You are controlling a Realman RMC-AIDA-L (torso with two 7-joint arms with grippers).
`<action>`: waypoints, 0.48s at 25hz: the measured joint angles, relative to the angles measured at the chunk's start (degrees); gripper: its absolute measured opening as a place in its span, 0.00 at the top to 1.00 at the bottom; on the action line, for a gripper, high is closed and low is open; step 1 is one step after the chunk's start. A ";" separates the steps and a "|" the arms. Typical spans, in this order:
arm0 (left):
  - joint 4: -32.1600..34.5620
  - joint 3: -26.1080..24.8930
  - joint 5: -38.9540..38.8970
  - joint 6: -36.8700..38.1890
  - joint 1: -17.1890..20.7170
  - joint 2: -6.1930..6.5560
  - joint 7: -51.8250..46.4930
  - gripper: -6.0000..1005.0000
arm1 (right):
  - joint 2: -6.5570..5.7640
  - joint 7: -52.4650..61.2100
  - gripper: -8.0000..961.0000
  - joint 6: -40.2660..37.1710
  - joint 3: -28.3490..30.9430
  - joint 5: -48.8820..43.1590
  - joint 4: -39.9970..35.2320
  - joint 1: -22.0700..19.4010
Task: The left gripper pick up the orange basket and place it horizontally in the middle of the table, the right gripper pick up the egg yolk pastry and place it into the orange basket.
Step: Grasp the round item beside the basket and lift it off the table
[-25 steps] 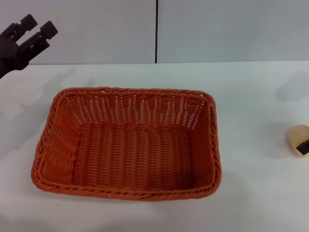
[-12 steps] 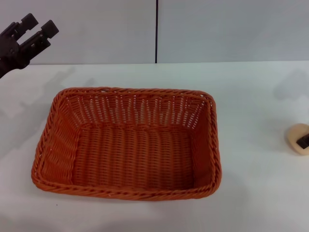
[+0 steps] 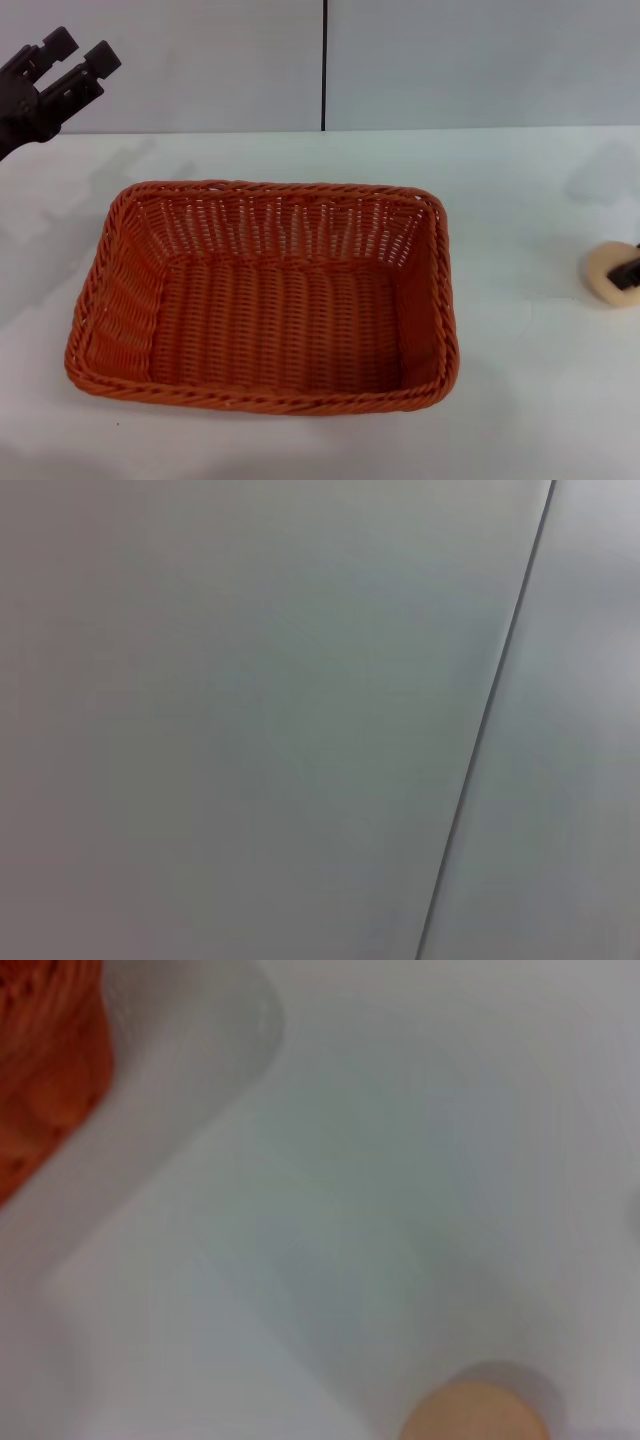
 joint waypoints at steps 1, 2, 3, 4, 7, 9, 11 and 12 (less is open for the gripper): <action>0.00 0.00 0.00 0.01 0.05 0.00 0.00 0.19 | 0.00 -0.72 0.56 -0.39 0.21 2.90 -1.42 -0.74; 0.00 0.00 0.00 0.01 0.05 0.00 0.00 0.19 | 0.00 -0.72 0.57 -0.39 0.21 2.90 -1.42 -0.74; 0.00 0.00 0.00 0.01 0.05 0.00 0.00 0.19 | -0.02 -1.27 0.57 -1.08 0.40 6.39 -3.62 -1.85; 0.00 0.00 0.00 0.01 0.05 0.00 0.00 0.19 | -0.02 -1.27 0.58 -1.08 0.40 6.39 -3.62 -1.85; 0.00 0.00 -0.23 0.52 0.36 0.07 -0.06 0.19 | 0.09 -2.15 0.59 -2.32 1.62 11.36 -7.73 -3.53; 0.02 0.00 -0.29 0.69 0.42 0.08 -0.15 0.19 | 0.40 -2.58 0.60 -2.92 2.59 14.80 -10.45 -4.67; 0.17 0.00 -0.41 0.88 0.61 0.14 -0.36 0.19 | 0.83 -3.01 0.62 -3.26 3.27 19.25 -13.45 -6.05; 0.19 0.00 -0.41 0.93 0.64 0.15 -0.42 0.19 | 1.09 -3.39 0.63 -3.48 3.55 22.00 -15.05 -6.82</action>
